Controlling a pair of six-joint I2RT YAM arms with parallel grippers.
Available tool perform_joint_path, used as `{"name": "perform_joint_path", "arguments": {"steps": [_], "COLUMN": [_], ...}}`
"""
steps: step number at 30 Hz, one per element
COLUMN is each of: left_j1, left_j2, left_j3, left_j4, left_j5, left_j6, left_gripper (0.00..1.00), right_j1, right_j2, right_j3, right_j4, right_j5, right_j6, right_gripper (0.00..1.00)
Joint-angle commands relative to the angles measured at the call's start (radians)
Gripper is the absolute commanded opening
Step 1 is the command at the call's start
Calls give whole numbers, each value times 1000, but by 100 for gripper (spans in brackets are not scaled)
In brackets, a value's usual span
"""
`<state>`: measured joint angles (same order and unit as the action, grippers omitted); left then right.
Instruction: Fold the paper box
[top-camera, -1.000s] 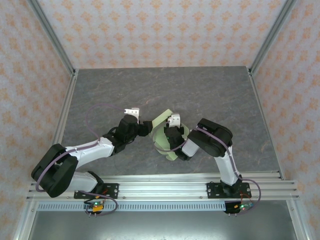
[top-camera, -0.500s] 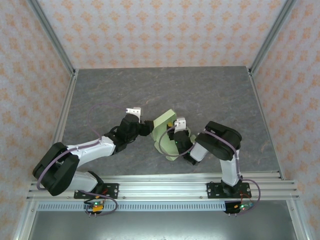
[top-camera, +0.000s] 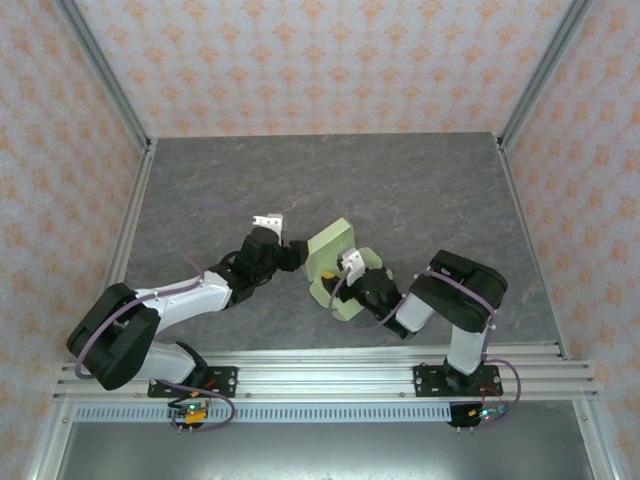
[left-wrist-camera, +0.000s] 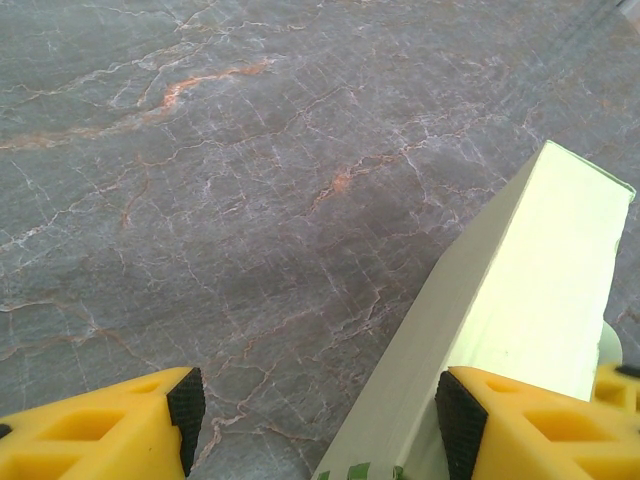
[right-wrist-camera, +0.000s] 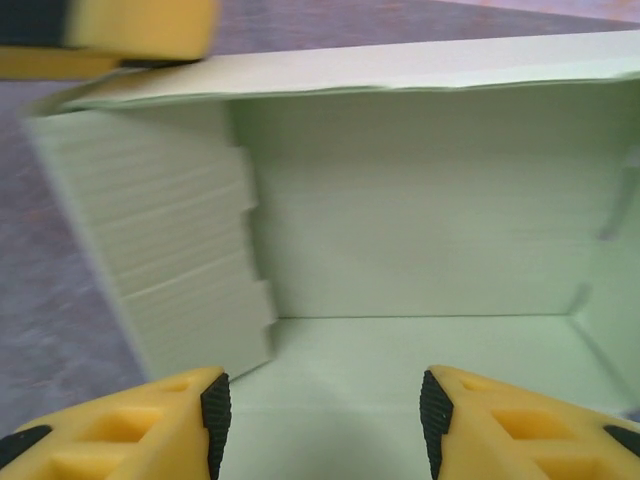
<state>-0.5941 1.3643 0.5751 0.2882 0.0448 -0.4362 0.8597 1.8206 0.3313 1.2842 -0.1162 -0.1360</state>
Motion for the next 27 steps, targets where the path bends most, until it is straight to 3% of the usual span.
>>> {"name": "perform_joint_path", "arguments": {"steps": [1, 7, 16, 18, 22, 27], "left_j1": [-6, -10, -15, -15, -15, -16], "left_j2": [15, 15, 14, 18, 27, 36], "left_j3": [-25, -22, -29, -28, -24, -34], "left_j4": [-104, -110, -116, -113, -106, -88], "left_j5": [3, 6, 6, 11, 26, 41], "left_j6": [24, 17, 13, 11, 6, -7], "left_gripper": [65, 65, 65, 65, 65, 65], "right_j1": [27, 41, 51, 52, 49, 35], "right_j2": [20, 118, 212, 227, 266, 320], "right_j3": [44, 149, 238, 249, 276, 346], "right_j4": [35, 94, 119, 118, 110, 21], "right_j5": [-132, -104, -36, -61, -119, -309], "right_j6": [-38, -44, -110, -125, -141, -162], "right_gripper": [55, 54, 42, 36, 35, 35]}}
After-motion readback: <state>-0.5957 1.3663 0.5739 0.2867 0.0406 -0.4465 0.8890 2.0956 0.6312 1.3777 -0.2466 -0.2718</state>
